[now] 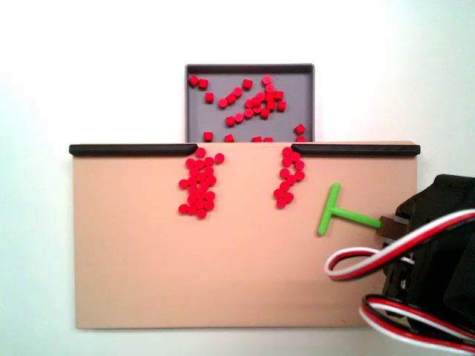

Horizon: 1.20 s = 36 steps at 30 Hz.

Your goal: Gather the right side granules

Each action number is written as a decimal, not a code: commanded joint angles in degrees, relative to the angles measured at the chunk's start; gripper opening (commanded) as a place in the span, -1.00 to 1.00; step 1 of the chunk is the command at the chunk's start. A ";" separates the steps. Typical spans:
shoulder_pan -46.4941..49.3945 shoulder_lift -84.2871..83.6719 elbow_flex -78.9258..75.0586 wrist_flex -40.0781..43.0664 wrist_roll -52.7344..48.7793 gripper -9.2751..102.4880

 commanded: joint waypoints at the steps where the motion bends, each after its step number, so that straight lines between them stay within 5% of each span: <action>1: 0.00 0.26 -2.81 0.09 -2.02 -0.84; 36: -2.55 -1.85 -4.22 0.00 3.96 -0.84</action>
